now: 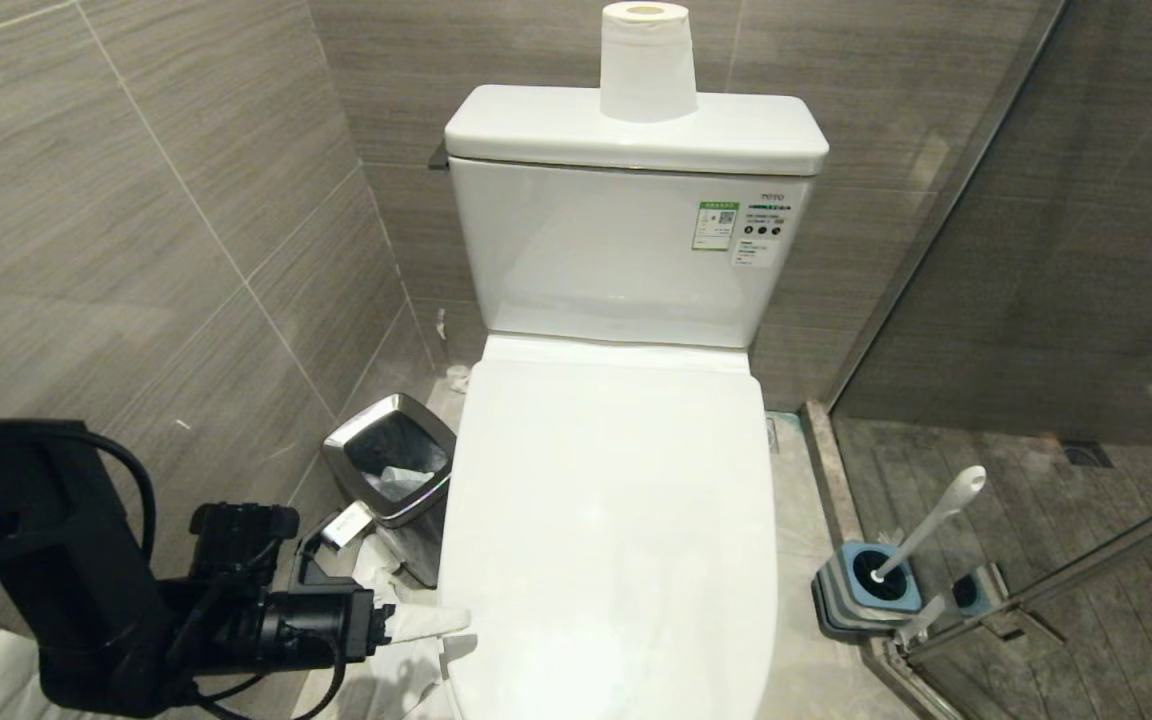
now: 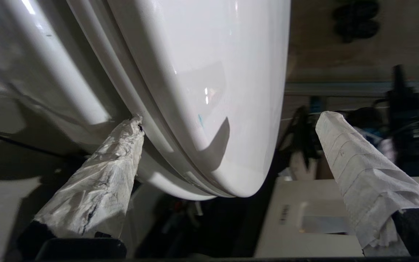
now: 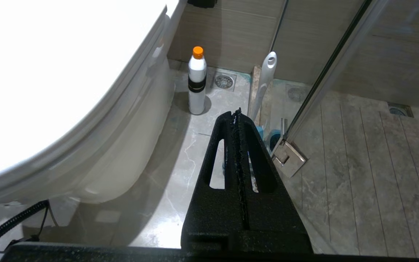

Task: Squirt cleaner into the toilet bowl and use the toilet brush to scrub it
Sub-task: Use the left hand to lift the toilet lid slightly

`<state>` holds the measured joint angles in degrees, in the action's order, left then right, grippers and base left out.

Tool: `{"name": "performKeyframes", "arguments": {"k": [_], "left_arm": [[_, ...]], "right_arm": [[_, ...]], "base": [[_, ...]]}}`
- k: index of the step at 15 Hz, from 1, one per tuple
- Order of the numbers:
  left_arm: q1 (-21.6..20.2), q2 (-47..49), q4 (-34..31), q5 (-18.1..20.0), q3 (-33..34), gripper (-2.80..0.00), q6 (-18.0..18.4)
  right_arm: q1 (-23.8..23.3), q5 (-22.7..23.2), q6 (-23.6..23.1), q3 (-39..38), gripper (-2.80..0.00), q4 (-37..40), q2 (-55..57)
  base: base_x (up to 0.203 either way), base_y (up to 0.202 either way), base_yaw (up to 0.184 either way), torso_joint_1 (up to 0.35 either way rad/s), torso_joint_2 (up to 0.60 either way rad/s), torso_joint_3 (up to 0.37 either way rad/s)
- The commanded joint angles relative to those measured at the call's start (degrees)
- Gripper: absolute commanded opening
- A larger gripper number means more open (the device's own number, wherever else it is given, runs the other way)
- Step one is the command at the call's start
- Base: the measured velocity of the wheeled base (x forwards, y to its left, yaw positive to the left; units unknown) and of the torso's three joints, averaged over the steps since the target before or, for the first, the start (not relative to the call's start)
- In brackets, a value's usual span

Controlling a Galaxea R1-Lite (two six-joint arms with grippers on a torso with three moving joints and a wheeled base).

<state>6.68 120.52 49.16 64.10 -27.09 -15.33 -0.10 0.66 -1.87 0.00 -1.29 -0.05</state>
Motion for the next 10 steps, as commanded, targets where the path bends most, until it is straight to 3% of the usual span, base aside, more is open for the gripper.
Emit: {"name": "performKeyframes", "arguments": {"k": [1,4,10], "left_arm": [[0.0,-3.5,0.7,2.6,0.0,0.00,-4.2],[-0.6,-6.0,0.7,7.4,-0.1,0.00,-9.2],[-0.7,-7.7,0.6,11.1,1.1,0.00,-10.3]], "right_arm": [[0.0,0.0,0.0,-0.7,-2.80,0.0,0.0],[0.0,0.0,-0.1,-0.7,-2.80,0.0,0.0],[0.0,0.0,0.0,-0.7,-2.80,0.0,0.0]], "base": [[0.000,0.000,0.000,0.000,0.00,0.000],[0.000,0.000,0.000,0.000,0.00,0.000],[0.000,0.000,0.000,0.000,0.00,0.000]]}}
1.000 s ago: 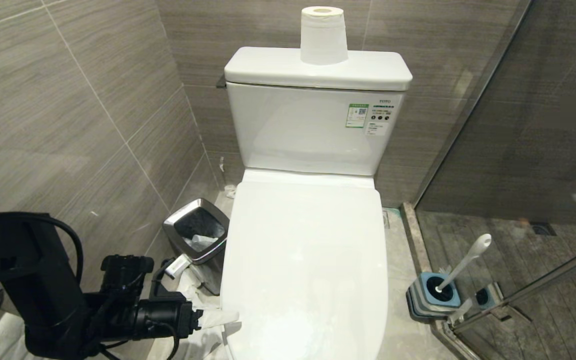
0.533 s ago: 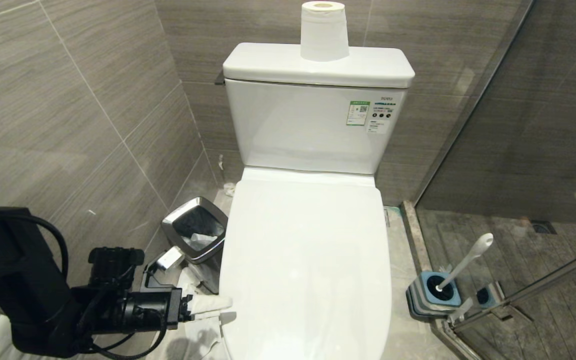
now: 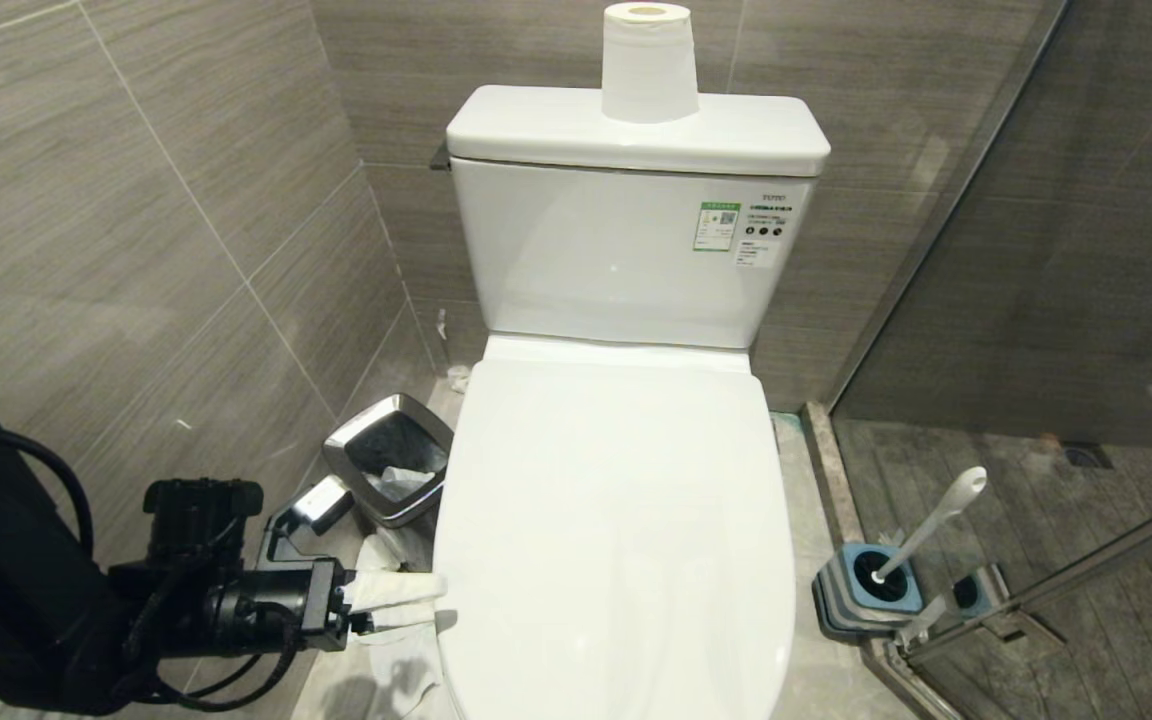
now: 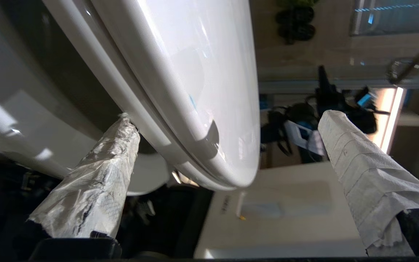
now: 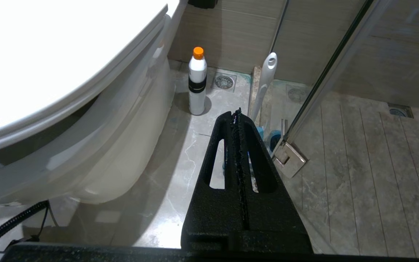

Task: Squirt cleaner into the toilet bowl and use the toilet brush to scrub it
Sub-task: Use the left hand to lift the toilet lid slightly

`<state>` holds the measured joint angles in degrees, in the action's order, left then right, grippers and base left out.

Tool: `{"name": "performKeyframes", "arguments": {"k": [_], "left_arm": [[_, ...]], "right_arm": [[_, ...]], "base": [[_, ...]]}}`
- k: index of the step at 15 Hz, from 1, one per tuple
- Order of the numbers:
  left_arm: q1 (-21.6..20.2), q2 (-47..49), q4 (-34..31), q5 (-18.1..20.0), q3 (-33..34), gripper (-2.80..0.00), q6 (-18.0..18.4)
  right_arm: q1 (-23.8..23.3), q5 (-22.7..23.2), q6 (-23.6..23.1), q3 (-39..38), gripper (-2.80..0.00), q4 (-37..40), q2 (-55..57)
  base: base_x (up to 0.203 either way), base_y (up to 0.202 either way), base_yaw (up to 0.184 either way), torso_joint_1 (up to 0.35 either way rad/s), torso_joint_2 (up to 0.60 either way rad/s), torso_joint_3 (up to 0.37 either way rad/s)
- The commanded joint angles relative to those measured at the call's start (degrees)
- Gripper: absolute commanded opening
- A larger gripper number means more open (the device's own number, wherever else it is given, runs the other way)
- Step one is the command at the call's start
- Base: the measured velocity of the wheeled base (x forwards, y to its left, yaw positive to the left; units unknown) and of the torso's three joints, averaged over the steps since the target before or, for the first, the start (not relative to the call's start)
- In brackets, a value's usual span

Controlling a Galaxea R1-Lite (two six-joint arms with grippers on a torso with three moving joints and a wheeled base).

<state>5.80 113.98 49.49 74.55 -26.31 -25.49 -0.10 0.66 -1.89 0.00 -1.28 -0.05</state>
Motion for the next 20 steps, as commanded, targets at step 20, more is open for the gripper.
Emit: {"name": "performKeyframes", "arguments": {"k": [20], "left_arm": [[7.6,-15.5,0.3,5.2,-1.4,0.00,-14.5]], "right_arm": [[0.0,0.0,0.0,-0.7,-2.80,0.0,0.0]], "base": [[0.000,0.000,0.000,0.000,0.00,0.000]]}}
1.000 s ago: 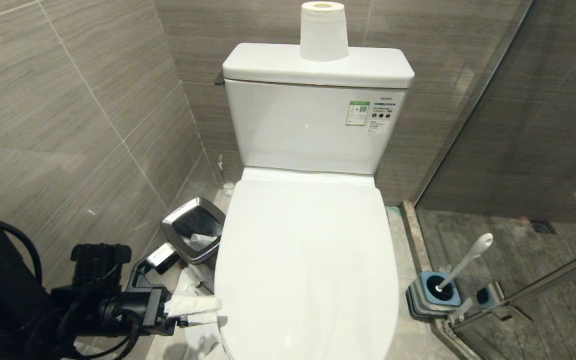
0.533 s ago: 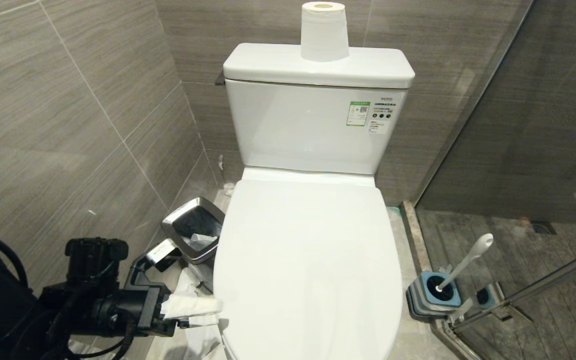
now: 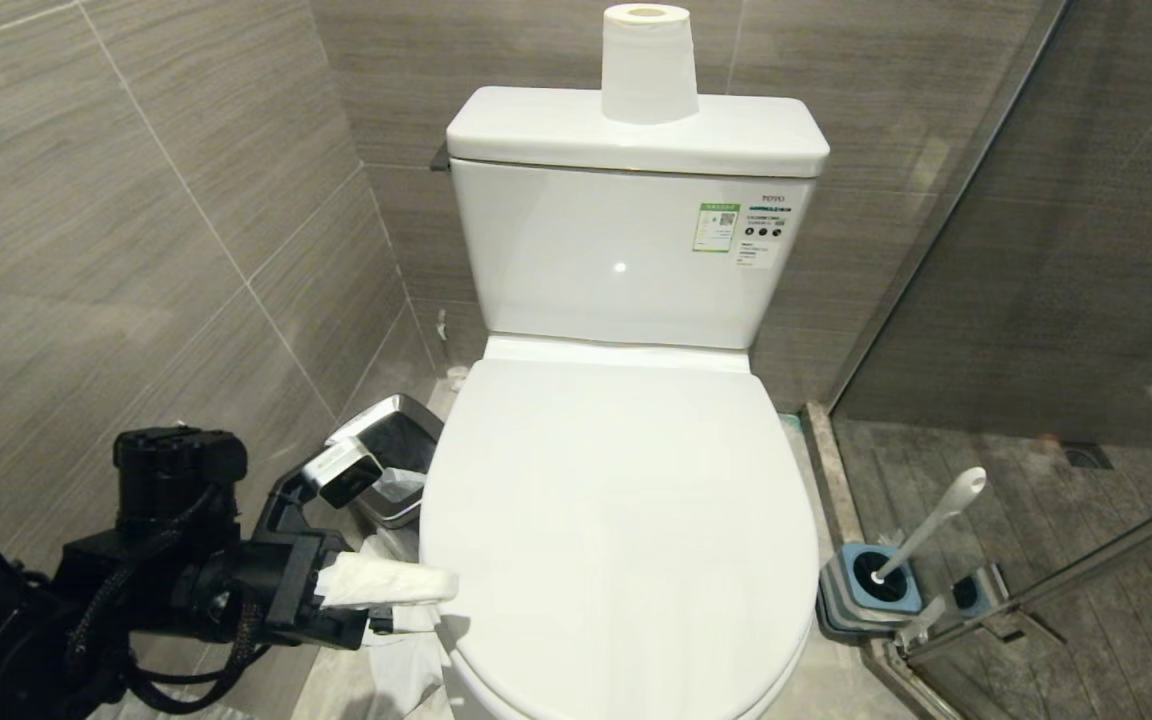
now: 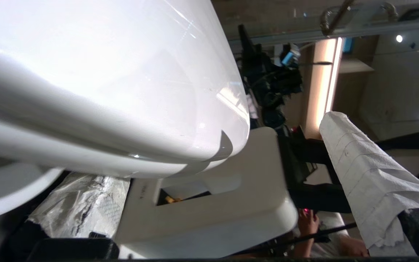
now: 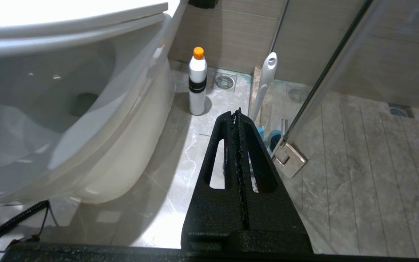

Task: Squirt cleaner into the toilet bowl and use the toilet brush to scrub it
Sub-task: Use the left hand to lift the toilet lid slightly

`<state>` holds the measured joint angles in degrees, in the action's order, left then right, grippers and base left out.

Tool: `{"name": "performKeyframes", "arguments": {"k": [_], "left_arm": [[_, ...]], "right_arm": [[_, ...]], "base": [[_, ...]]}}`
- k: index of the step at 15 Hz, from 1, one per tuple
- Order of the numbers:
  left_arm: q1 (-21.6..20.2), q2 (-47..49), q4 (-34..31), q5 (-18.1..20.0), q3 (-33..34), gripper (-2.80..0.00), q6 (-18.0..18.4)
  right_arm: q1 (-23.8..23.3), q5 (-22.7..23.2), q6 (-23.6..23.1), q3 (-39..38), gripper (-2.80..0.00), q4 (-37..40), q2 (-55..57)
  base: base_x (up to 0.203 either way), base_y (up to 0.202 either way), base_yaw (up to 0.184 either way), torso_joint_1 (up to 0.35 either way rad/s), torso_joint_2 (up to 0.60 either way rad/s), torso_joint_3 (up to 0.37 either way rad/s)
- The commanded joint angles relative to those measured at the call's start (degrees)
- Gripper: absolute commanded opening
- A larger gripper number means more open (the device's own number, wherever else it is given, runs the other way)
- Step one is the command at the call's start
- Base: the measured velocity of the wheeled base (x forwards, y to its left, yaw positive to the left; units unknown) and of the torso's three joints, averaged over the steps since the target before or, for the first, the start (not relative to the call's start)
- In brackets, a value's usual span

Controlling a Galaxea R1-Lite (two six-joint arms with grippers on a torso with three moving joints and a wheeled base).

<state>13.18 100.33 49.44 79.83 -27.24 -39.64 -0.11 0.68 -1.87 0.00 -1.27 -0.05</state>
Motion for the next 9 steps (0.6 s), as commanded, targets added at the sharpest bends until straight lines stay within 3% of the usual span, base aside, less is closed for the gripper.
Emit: {"name": "performKeyframes", "arguments": {"k": [1,6,9], "left_arm": [[1.1,-2.6,0.4,-0.2,-0.8,0.00,-1.5],[5.8,-4.5,0.4,-3.6,-2.8,0.00,-6.0],[6.6,-7.4,0.5,-3.7,-3.6,0.00,-10.5]], "right_arm": [[0.0,0.0,-0.1,-0.7,-2.80,0.0,0.0],[0.0,0.0,0.0,-0.7,-2.80,0.0,0.0],[0.0,0.0,0.0,-0.7,-2.80,0.0,0.0]], "base": [[0.000,0.000,0.000,0.000,0.00,0.000],[0.000,0.000,0.000,0.000,0.00,0.000],[0.000,0.000,0.000,0.000,0.00,0.000]]}}
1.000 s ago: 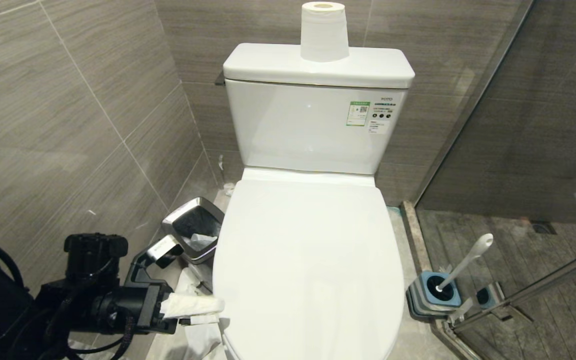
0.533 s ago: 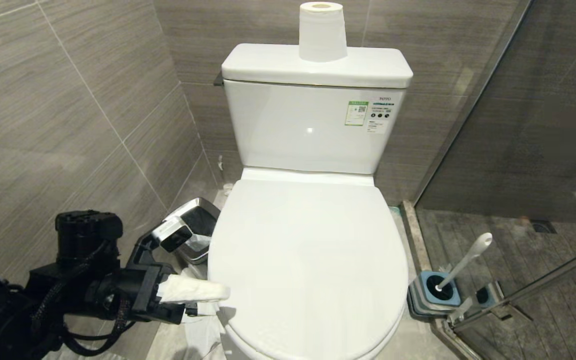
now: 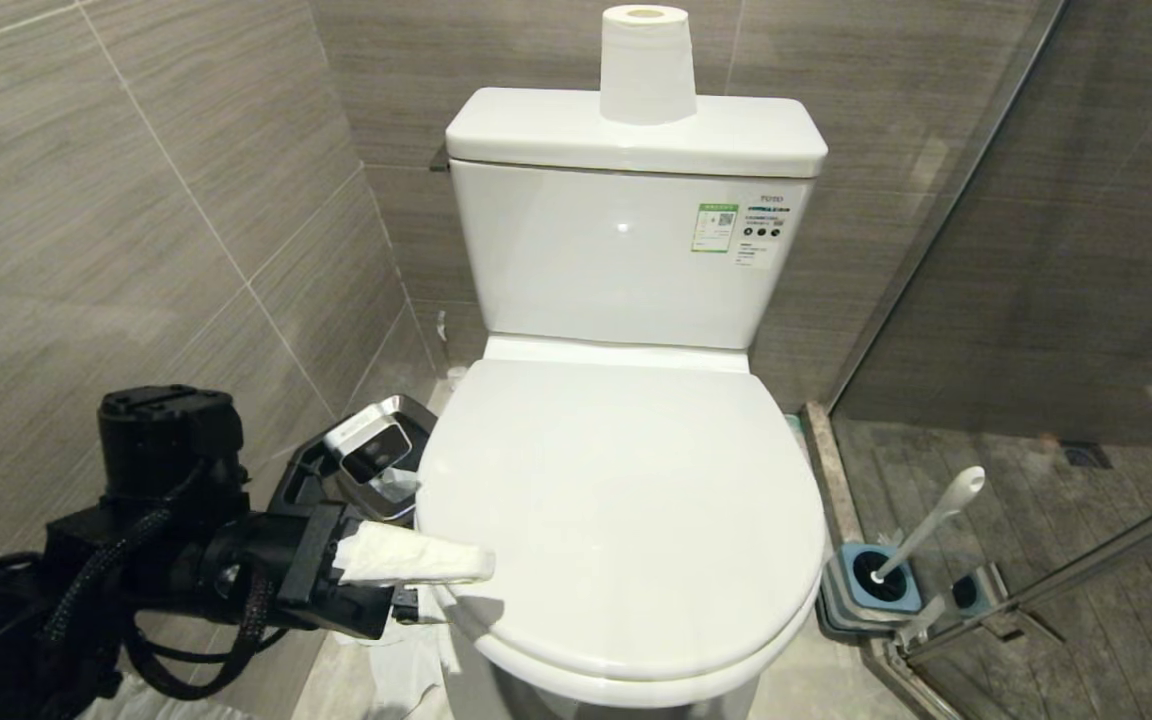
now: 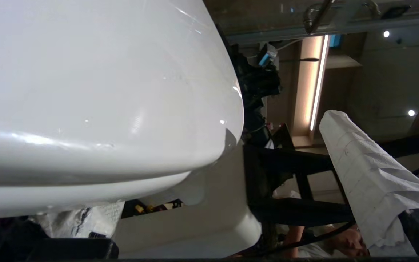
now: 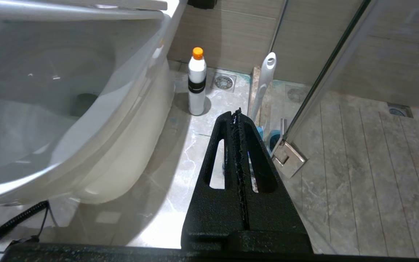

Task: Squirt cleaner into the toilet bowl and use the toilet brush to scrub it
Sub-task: Use the left hand to lift the toilet lid slightly

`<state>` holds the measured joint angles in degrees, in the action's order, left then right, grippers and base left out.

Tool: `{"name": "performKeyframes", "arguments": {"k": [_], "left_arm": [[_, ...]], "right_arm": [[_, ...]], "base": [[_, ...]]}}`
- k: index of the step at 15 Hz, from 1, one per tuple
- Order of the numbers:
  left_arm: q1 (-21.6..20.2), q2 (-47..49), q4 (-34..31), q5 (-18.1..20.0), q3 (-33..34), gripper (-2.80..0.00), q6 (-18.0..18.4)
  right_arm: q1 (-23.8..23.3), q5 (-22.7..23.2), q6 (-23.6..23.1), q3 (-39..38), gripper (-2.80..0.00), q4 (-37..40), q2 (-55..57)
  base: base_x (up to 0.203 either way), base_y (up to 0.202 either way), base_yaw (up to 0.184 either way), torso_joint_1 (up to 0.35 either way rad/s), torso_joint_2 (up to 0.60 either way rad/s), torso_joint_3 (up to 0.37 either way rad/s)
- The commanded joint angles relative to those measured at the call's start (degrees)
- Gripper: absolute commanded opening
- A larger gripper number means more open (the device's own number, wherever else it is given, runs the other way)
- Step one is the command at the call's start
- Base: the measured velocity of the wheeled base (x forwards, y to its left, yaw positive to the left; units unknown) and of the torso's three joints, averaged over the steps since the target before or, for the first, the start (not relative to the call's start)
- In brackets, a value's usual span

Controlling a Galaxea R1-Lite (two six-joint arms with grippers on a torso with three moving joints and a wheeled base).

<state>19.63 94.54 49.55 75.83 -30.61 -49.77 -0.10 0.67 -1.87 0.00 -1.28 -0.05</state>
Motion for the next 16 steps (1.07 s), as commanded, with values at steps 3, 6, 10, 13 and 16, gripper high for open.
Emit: {"name": "performKeyframes", "arguments": {"k": [3,6,10,13,16], "left_arm": [[0.1,-5.0,0.4,-0.1,-0.5,0.00,-1.9],[0.2,-4.2,0.4,-2.3,-2.0,0.00,-1.9],[2.1,0.5,1.6,-5.1,-6.0,0.00,-1.6],[5.7,3.6,5.7,-11.3,-9.7,0.00,-2.5],[7.4,2.9,6.4,-12.0,-13.7,0.00,-8.1]], "right_arm": [[0.0,0.0,0.0,-0.7,-2.80,0.0,0.0],[0.0,0.0,-0.1,-0.7,-2.80,0.0,0.0],[0.0,0.0,0.0,-0.7,-2.80,0.0,0.0],[0.0,0.0,0.0,-0.7,-2.80,0.0,0.0],[0.0,0.0,0.0,-0.7,-2.80,0.0,0.0]], "base": [[0.000,0.000,0.000,0.000,0.00,0.000],[0.000,0.000,0.000,0.000,0.00,0.000],[0.000,0.000,0.000,0.000,0.00,0.000],[0.000,0.000,0.000,0.000,0.00,0.000],[0.000,0.000,0.000,0.000,0.00,0.000]]}}
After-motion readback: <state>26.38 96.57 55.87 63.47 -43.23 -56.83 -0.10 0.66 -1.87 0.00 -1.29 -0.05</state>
